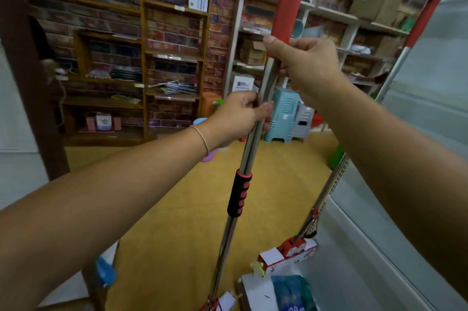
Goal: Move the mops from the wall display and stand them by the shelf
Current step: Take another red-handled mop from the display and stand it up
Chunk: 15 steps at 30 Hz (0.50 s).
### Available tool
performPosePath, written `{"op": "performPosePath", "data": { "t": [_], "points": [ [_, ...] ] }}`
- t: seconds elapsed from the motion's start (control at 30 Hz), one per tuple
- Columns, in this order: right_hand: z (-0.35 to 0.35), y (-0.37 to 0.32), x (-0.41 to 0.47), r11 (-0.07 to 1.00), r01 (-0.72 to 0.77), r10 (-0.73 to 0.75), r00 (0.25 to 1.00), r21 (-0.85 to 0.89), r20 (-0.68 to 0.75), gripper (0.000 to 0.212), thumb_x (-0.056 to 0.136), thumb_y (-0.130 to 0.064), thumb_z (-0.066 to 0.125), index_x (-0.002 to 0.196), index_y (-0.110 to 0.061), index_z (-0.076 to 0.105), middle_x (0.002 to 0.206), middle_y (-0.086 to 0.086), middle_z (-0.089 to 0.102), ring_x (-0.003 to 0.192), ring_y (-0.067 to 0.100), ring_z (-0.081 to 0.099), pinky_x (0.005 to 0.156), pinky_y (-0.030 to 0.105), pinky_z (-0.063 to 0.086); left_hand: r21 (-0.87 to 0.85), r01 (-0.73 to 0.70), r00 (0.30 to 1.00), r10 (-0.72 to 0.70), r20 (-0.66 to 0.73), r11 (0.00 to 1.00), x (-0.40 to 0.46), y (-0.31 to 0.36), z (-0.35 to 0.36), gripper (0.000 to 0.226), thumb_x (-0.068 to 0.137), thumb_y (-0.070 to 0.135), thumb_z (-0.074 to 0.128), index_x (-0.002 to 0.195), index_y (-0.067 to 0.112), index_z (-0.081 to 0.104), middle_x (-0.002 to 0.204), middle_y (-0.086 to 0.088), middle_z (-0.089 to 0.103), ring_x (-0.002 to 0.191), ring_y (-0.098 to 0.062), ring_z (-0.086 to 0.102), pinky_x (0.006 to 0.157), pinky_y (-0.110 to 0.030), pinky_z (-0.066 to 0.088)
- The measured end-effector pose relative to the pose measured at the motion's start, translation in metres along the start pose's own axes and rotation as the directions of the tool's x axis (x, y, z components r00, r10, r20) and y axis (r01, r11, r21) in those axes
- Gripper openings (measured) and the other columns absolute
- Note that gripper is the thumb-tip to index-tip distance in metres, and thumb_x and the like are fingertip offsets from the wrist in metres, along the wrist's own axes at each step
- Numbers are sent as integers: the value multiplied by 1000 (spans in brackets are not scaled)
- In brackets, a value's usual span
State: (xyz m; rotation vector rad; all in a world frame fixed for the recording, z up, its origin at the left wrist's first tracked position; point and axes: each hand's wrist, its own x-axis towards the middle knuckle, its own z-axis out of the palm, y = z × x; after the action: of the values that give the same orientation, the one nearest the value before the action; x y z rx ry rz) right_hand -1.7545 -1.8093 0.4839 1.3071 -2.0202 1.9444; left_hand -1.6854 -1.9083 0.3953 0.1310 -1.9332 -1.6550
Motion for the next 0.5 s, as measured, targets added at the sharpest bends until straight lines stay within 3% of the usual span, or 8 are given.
{"op": "performPosePath", "data": {
  "t": [0.1, 0.23, 0.4, 0.5],
  "points": [
    [7, 14, 31, 1000, -12, 9, 995, -27, -100, 17, 80, -29, 80, 74, -14, 74, 78, 15, 68, 64, 17, 57, 61, 27, 48, -11, 39, 994, -37, 99, 999, 41, -8, -12, 6, 94, 13, 59, 91, 7, 60, 84, -12, 66, 73, -25, 66, 72, -39, 57],
    [10, 29, 66, 998, -31, 18, 978, -56, -206, 20, 77, -21, 83, 86, -4, 76, 87, 20, 75, 70, 21, 63, 69, 39, 57, -105, 79, 983, -60, 173, 991, 95, -8, -17, 4, 89, 4, 63, 86, 4, 62, 85, -17, 65, 75, -29, 66, 85, -45, 56],
    [2, 45, 100, 986, -93, 50, 955, -136, -292, 17, 77, -25, 83, 80, -10, 77, 80, 13, 75, 67, 15, 61, 67, 38, 56, -80, -13, 972, 31, 234, 997, 144, -12, -8, 7, 90, 11, 63, 84, 8, 61, 83, -13, 66, 72, -24, 66, 64, -26, 57],
    [-12, 55, 119, 969, -149, 81, 944, -195, -320, 17, 76, -31, 84, 76, -16, 76, 79, 9, 76, 61, 13, 61, 62, 35, 55, 3, -57, 961, 55, 272, 998, 173, -20, 2, 6, 91, 12, 62, 87, 9, 60, 86, -14, 66, 77, -28, 67, 71, -36, 60]
  ]
}}
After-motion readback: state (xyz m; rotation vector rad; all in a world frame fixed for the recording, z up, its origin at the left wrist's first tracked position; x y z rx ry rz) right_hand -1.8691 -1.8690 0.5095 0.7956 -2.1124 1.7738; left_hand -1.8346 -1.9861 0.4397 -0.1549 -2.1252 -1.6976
